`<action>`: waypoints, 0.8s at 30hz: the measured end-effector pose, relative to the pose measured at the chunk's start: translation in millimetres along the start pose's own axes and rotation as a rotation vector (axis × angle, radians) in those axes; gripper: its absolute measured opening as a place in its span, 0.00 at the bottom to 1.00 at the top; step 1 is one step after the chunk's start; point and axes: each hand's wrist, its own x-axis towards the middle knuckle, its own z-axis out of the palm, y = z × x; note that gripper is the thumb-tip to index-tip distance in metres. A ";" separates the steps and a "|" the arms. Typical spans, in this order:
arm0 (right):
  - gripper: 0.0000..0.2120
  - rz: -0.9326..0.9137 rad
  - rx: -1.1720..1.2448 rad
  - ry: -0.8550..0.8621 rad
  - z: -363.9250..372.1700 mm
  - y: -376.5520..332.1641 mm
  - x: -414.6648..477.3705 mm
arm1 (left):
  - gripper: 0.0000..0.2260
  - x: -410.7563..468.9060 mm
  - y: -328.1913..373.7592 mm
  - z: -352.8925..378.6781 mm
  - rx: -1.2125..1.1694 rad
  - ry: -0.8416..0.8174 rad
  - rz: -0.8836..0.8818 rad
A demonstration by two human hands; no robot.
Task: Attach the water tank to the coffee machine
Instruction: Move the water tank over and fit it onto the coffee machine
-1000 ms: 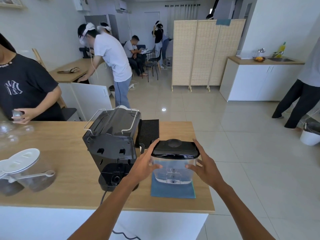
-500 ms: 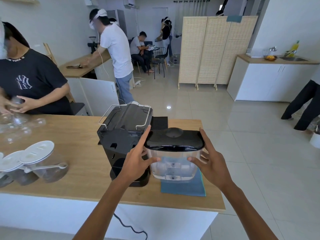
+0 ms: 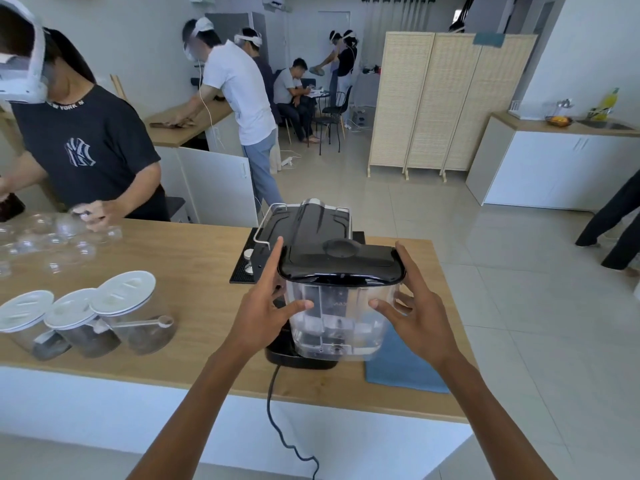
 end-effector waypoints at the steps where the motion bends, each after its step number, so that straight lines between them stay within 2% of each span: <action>1: 0.45 0.004 0.010 0.007 7.8 -2.9 0.9 | 0.49 0.3 -3.5 -7.5 -0.002 0.005 -0.004; 10: 0.45 -0.008 -0.021 0.017 74.1 -14.9 18.0 | 0.47 8.5 -39.0 -58.9 0.013 0.020 -0.006; 16: 0.45 -0.043 -0.123 0.076 93.7 -8.7 23.0 | 0.44 28.4 -43.6 -69.2 -0.026 -0.027 -0.008; 24: 0.42 -0.012 -0.156 0.108 108.4 -0.1 14.6 | 0.47 30.5 -64.6 -66.3 -0.089 -0.033 -0.022</action>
